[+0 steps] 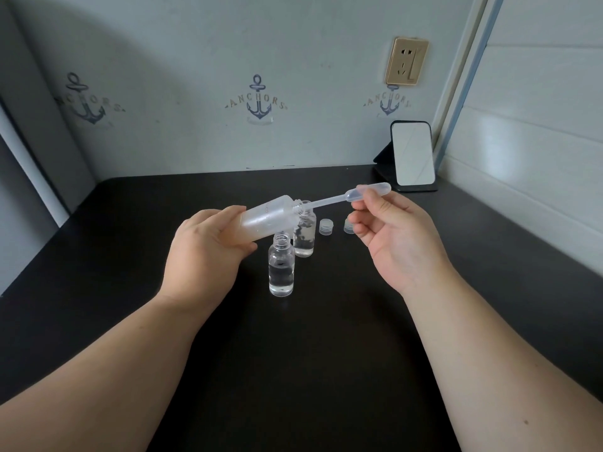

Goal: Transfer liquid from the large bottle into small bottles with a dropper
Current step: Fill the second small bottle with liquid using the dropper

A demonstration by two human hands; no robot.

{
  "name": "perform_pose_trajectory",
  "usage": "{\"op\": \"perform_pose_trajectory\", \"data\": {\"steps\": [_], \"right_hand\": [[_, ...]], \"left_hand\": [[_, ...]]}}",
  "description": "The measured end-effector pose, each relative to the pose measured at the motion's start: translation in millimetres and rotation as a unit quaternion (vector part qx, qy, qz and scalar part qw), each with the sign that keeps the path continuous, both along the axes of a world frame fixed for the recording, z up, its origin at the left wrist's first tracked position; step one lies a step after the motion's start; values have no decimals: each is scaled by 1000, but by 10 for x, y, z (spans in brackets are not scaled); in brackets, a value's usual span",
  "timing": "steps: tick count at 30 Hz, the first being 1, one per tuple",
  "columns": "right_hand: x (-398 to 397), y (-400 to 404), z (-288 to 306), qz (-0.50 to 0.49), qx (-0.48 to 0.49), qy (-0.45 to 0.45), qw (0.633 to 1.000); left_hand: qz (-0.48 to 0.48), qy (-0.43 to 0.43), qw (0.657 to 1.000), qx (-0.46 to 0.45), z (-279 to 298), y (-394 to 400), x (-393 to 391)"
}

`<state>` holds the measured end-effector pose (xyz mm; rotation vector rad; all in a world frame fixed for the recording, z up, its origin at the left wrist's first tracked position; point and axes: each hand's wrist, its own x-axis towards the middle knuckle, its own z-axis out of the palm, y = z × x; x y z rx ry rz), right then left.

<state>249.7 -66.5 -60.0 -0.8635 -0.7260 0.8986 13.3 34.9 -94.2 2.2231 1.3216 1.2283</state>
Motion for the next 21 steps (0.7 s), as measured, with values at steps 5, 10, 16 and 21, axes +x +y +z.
{"op": "perform_pose_trajectory", "data": {"steps": [5,10,16,21], "right_hand": [[79,-27,26,-24,16,75,997],[158,-22,10,-64,28,167,983],[207,-35,22,-95,27,223,970],[218,-31,14,-107,29,249,962]], "left_hand": [[13,-17,1000,-7,3,2,-16],[22,-31,999,-12,26,14,-18],[18,-66,997,-46,26,25,-46],[9,-99,991,-86,30,18,-10]]}}
